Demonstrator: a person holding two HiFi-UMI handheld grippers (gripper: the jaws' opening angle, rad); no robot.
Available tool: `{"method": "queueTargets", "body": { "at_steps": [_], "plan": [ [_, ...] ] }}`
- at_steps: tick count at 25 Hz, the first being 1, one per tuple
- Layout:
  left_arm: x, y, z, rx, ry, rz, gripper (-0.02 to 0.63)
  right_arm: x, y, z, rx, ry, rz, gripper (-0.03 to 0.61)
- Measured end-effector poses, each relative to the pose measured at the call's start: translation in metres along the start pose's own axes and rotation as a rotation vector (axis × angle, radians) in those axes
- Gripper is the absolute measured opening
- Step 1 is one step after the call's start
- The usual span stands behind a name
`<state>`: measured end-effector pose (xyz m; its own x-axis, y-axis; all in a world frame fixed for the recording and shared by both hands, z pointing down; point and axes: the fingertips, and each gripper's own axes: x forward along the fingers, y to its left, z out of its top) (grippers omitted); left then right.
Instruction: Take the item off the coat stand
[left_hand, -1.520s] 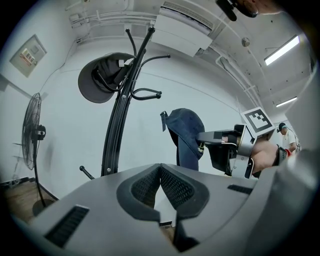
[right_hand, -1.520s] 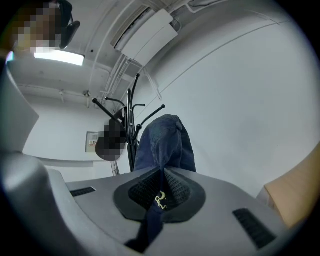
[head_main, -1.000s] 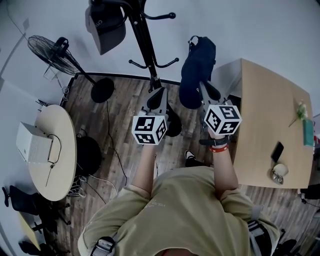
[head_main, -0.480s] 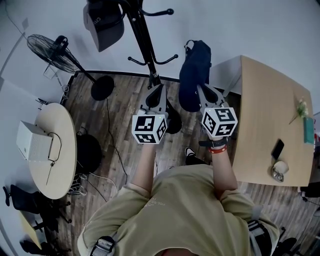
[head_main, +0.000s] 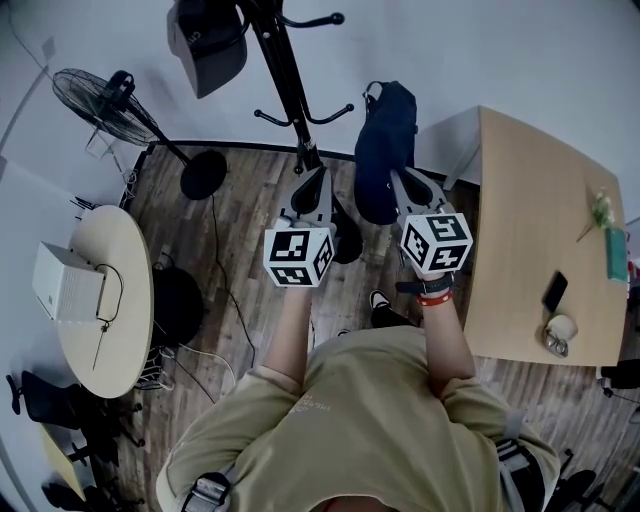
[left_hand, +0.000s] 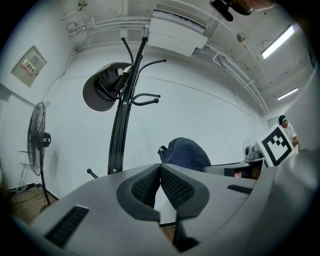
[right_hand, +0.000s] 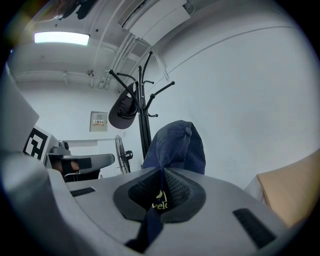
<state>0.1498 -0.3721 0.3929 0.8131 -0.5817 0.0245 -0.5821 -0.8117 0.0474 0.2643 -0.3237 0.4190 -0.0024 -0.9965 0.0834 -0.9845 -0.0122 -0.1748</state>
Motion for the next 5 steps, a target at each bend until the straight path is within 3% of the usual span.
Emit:
{"method": "queueTargets", "body": {
  "at_steps": [5],
  "plan": [
    [-0.015,-0.005,-0.008,-0.011,0.016,-0.008,0.025,-0.01,0.011,-0.008,0.026,0.014,0.008,0.02]
  ]
}}
